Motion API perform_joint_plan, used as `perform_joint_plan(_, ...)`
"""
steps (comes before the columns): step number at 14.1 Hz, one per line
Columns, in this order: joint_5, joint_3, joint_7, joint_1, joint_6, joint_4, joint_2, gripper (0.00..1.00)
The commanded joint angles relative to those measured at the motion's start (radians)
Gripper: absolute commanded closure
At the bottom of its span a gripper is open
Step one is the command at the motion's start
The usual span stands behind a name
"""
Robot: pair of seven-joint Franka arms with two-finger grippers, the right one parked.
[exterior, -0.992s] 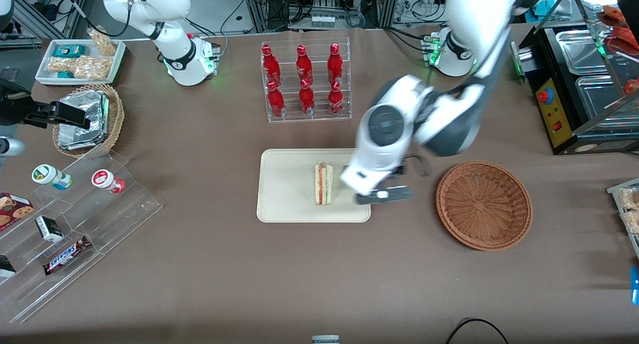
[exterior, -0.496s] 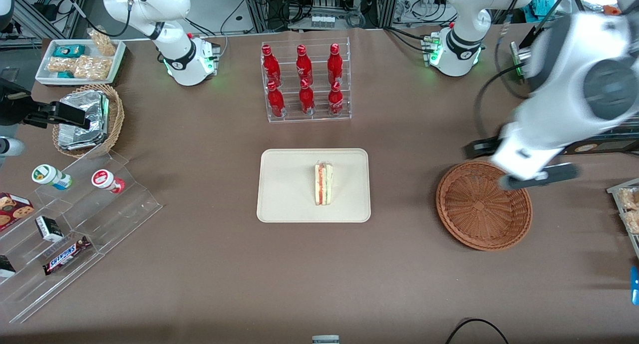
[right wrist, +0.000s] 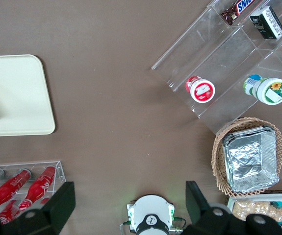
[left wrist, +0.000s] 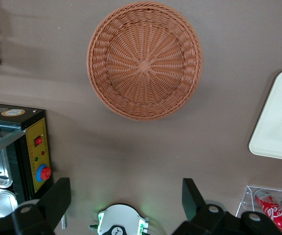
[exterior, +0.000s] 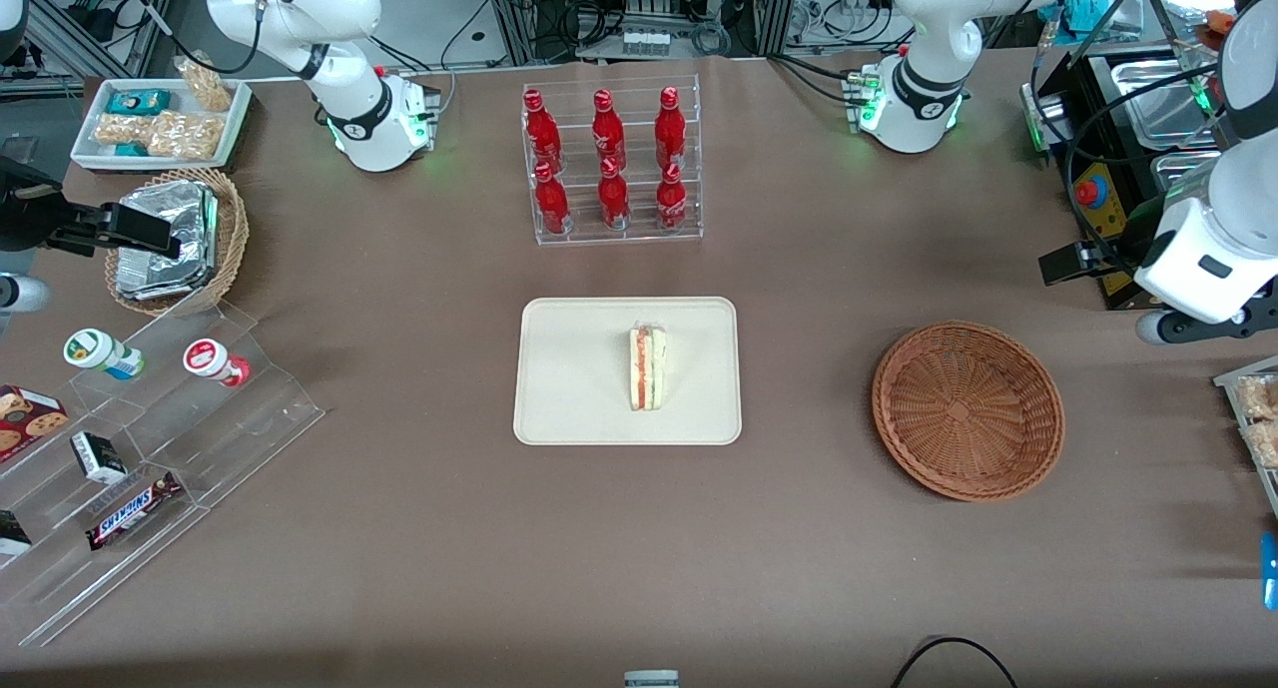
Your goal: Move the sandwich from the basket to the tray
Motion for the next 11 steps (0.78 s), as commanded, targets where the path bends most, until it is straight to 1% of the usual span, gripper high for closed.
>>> perform_joint_plan(1,-0.012,-0.006,-0.018,0.002,-0.010,0.012,-0.014,0.00)
perform_joint_plan(3,-0.020,-0.006,-0.044,0.002,-0.028,0.010,-0.029,0.00)
perform_joint_plan(5,-0.038,-0.004,-0.076,0.005,-0.109,0.018,-0.021,0.00)
perform_joint_plan(8,-0.043,-0.006,-0.064,0.002,-0.120,0.004,-0.032,0.00)
perform_joint_plan(11,-0.037,-0.010,-0.058,-0.006,-0.103,-0.040,-0.078,0.00)
